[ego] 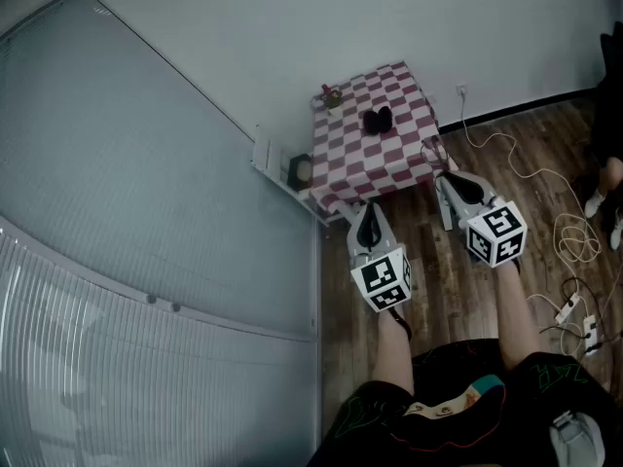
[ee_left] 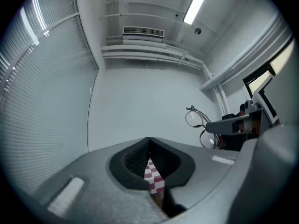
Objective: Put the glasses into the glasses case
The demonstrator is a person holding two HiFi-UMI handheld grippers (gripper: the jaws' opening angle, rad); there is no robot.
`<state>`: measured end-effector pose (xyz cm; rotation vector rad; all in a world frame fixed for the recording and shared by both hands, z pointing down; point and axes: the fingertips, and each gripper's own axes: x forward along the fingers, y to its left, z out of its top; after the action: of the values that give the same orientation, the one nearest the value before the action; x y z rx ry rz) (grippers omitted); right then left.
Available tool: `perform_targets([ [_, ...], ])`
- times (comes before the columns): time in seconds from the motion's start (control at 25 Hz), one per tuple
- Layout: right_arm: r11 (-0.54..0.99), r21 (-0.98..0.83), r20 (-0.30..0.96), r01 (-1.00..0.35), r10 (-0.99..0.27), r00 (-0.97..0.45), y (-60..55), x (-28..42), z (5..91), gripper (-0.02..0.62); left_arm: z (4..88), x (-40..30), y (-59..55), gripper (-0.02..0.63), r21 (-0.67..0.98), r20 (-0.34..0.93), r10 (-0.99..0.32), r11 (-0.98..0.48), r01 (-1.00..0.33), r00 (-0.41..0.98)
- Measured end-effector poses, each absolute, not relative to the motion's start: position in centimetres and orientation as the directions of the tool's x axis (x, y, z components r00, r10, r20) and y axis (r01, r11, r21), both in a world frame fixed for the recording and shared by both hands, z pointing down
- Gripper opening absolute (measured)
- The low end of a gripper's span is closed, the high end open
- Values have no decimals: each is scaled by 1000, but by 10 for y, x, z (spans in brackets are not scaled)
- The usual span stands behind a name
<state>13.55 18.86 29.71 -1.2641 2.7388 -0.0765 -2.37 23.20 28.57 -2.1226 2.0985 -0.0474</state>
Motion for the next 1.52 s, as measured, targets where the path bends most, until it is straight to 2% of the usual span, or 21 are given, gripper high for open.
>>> perform_targets([
  [0.4, 654, -97, -86, -751, -757, -648, 185, 149, 297, 20, 290, -4, 238, 9, -86, -94, -995, -34, -996, 42],
  [0.92, 739, -155, -102, -656, -673, -733, 197, 150, 301, 20, 294, -17, 267, 9, -83, -85, -993, 84, -993, -77],
  [1.2, 751, -208, -98, -627, -653, -751, 200, 148, 311, 20, 320, -17, 273, 9, -91, -9, -996, 84, -992, -83],
  [1.52, 753, -244, -78, -611, -644, -761, 179, 141, 322, 20, 335, -21, 245, 9, -92, 20, -998, 62, -994, -64],
])
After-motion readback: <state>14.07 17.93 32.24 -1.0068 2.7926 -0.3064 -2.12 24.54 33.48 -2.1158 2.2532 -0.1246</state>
